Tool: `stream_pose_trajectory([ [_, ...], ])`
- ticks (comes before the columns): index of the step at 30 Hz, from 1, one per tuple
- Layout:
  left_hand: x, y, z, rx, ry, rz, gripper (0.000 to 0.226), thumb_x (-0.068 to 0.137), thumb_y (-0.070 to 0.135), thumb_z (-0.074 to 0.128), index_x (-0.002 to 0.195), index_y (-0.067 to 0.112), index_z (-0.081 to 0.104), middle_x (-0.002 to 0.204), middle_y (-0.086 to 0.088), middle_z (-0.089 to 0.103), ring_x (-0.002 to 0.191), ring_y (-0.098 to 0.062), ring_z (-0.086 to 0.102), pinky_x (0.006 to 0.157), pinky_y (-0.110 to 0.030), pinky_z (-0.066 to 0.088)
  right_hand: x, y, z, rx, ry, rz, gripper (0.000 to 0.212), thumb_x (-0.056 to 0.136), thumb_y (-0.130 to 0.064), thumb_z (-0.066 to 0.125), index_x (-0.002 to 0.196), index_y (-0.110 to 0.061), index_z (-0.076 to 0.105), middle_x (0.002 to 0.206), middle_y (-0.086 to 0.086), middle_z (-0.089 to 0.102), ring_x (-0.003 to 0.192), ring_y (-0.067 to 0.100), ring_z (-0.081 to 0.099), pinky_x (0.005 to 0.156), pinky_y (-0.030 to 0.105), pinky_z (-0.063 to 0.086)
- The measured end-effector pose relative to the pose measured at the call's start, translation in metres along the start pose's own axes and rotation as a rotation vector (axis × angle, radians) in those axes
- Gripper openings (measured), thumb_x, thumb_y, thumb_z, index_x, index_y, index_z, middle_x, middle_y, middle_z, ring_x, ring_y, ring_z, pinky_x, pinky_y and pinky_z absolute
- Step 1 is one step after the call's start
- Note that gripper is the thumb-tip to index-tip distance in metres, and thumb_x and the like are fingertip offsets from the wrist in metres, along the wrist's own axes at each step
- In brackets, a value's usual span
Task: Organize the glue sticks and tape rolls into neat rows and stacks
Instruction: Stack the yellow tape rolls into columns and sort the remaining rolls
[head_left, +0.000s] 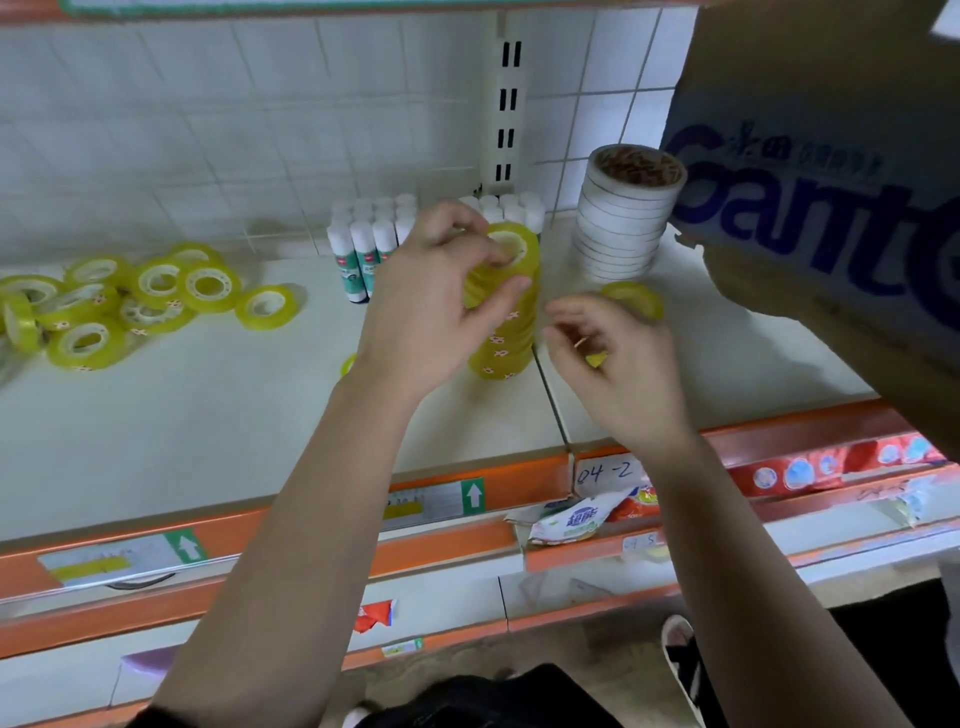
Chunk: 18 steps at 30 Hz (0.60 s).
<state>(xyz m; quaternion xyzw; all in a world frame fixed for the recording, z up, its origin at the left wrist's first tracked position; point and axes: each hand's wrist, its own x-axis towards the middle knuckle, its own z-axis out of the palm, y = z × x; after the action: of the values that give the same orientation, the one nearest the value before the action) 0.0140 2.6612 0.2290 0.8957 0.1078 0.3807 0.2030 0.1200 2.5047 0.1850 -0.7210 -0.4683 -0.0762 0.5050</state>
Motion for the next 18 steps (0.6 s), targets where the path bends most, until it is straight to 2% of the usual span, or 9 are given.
stream_pose_trajectory([
  [2,0.0004,0.0004,0.002,-0.004,-0.015,-0.017,0.03,0.084,0.037,0.067,0.099,0.012,0.075,0.107,-0.005,0.062,0.091,-0.016,0.061,0.077,-0.024,0.045,-0.0043,0.0017,0.0014,-0.045,-0.033,-0.005,0.015,0.087,-0.009,0.068,0.102,-0.011,0.071,0.084,-0.006,0.068,0.073,-0.002,0.06,0.067,0.015,0.049],
  [4,0.0002,0.0004,0.0021,-0.022,-0.007,-0.03,0.028,0.084,0.036,0.069,0.099,0.013,0.075,0.106,-0.004,0.063,0.092,-0.014,0.061,0.077,-0.021,0.044,-0.0064,0.0024,0.0031,-0.064,-0.068,-0.009,0.012,0.088,-0.01,0.068,0.099,-0.012,0.071,0.079,-0.004,0.067,0.069,0.004,0.058,0.064,0.016,0.047],
  [6,-0.0011,-0.0005,0.0013,-0.027,-0.004,-0.035,0.028,0.084,0.038,0.07,0.099,0.014,0.075,0.107,-0.003,0.063,0.094,-0.01,0.059,0.079,-0.015,0.042,-0.0061,0.0024,0.0034,-0.077,-0.099,-0.013,0.01,0.088,-0.013,0.067,0.097,-0.014,0.071,0.079,-0.003,0.068,0.068,0.009,0.058,0.063,0.021,0.048],
  [11,-0.0049,-0.0046,0.0001,-0.046,-0.032,-0.026,0.028,0.084,0.033,0.072,0.103,0.013,0.074,0.112,-0.004,0.062,0.102,-0.01,0.057,0.083,-0.011,0.039,-0.0037,0.0026,0.0022,-0.066,-0.121,-0.018,0.007,0.089,-0.014,0.064,0.093,-0.013,0.07,0.077,-0.001,0.066,0.066,0.012,0.059,0.062,0.031,0.05],
  [14,-0.006,-0.0045,0.0018,-0.056,-0.031,-0.021,0.027,0.085,0.031,0.072,0.103,0.011,0.074,0.112,-0.004,0.063,0.103,-0.009,0.055,0.082,-0.007,0.037,-0.0042,0.0035,0.0025,-0.056,-0.124,-0.007,0.006,0.089,-0.013,0.064,0.092,-0.013,0.07,0.076,0.0,0.066,0.066,0.013,0.058,0.062,0.032,0.049],
  [18,-0.0074,-0.0058,0.0025,-0.063,-0.016,-0.03,0.028,0.085,0.032,0.072,0.105,0.012,0.074,0.114,-0.004,0.063,0.106,-0.008,0.055,0.084,-0.01,0.039,-0.0049,0.0045,0.0022,-0.046,-0.13,0.004,0.007,0.089,-0.014,0.065,0.093,-0.013,0.071,0.078,-0.001,0.067,0.068,0.012,0.06,0.062,0.031,0.05],
])
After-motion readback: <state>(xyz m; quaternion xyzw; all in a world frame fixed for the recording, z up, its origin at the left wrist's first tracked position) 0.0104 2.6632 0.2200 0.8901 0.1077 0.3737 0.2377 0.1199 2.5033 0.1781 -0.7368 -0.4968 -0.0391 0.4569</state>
